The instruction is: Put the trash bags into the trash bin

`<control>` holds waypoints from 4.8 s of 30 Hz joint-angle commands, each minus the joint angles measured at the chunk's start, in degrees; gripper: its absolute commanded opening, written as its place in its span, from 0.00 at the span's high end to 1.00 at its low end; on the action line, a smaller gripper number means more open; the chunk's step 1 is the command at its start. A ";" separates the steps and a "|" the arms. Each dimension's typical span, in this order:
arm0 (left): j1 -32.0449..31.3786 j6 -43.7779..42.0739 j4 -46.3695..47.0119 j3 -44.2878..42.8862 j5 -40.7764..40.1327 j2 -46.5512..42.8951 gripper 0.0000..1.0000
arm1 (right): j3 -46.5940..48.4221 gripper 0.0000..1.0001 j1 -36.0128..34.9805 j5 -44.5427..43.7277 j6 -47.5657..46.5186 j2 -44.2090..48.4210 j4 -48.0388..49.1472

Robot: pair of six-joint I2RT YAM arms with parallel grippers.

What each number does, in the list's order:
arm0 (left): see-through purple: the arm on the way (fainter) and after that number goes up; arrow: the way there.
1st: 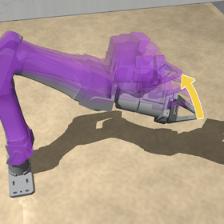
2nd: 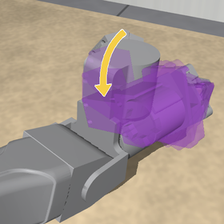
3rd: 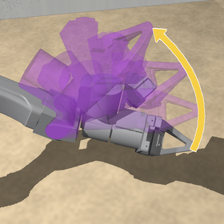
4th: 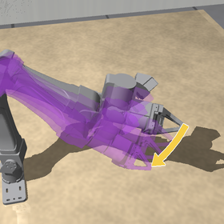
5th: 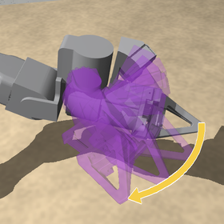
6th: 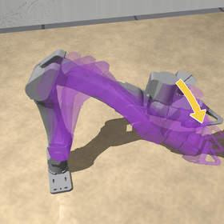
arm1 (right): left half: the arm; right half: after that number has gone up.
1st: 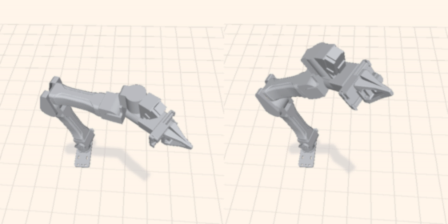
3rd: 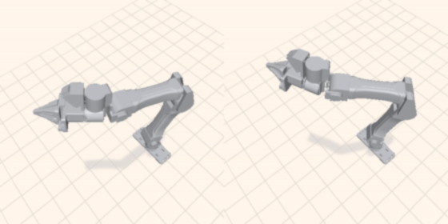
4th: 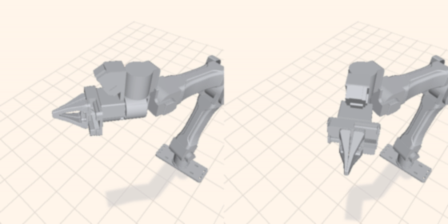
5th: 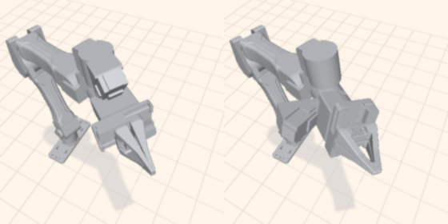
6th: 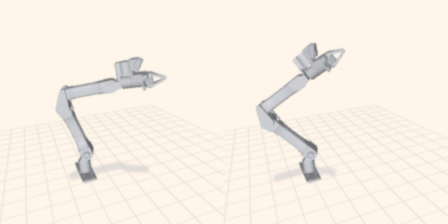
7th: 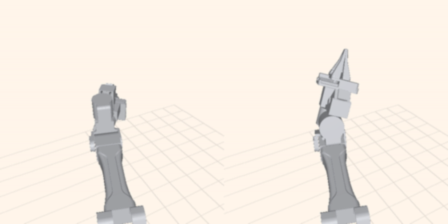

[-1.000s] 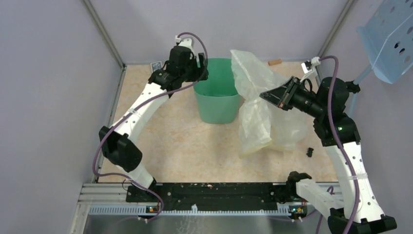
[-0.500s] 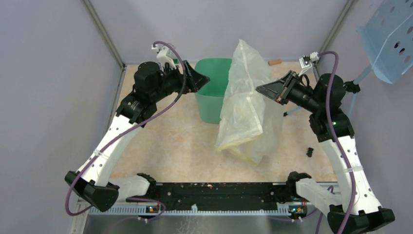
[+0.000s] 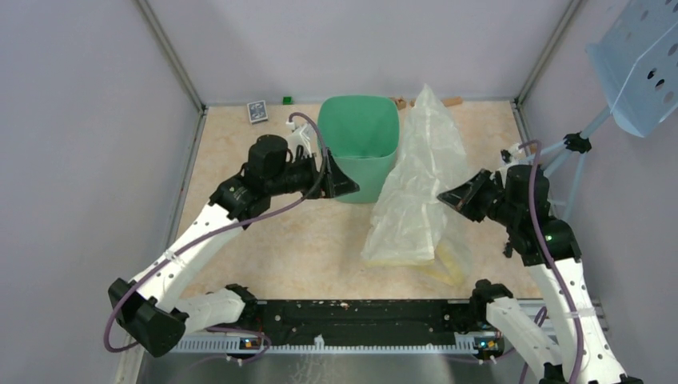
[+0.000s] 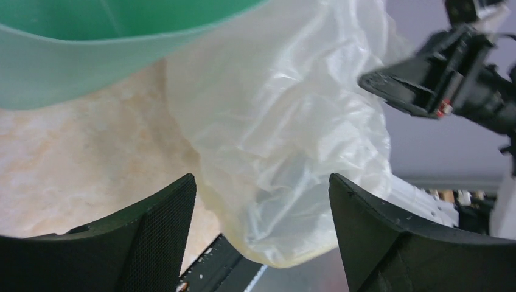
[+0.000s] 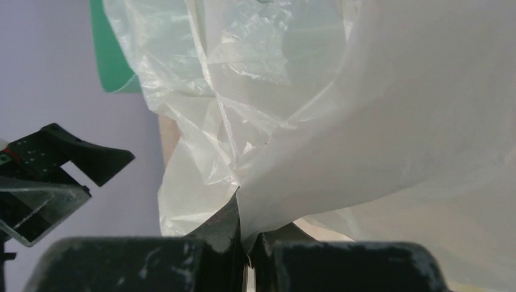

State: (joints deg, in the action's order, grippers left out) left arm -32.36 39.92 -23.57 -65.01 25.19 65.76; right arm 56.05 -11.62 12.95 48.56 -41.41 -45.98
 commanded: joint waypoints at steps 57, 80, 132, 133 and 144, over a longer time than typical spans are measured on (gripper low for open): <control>-14.52 0.06 -24.46 1.87 -38.06 -5.95 1.00 | 21.28 0.20 -13.00 -19.25 -14.89 -16.97 6.75; -14.35 -6.57 -25.67 -3.78 -38.13 -1.32 1.00 | 37.94 0.25 -22.31 -13.22 -35.41 -28.90 14.45; -14.41 -23.59 -16.76 -35.63 -65.81 -9.49 1.00 | 72.14 1.00 -18.30 -12.48 -26.95 -61.85 14.45; -14.42 -23.36 -16.47 -34.67 -64.98 -9.07 1.00 | 70.89 1.00 -17.31 -11.56 -25.91 -62.27 14.32; -14.39 -25.95 -15.66 -39.57 -62.82 2.82 1.00 | 73.56 1.00 -17.09 -9.59 -33.99 -72.86 0.54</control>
State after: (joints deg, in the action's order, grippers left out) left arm -46.87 16.75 -40.99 -99.24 -38.13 64.53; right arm 129.82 -28.36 2.04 17.74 -113.93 -40.25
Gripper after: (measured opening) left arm 0.004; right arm 0.004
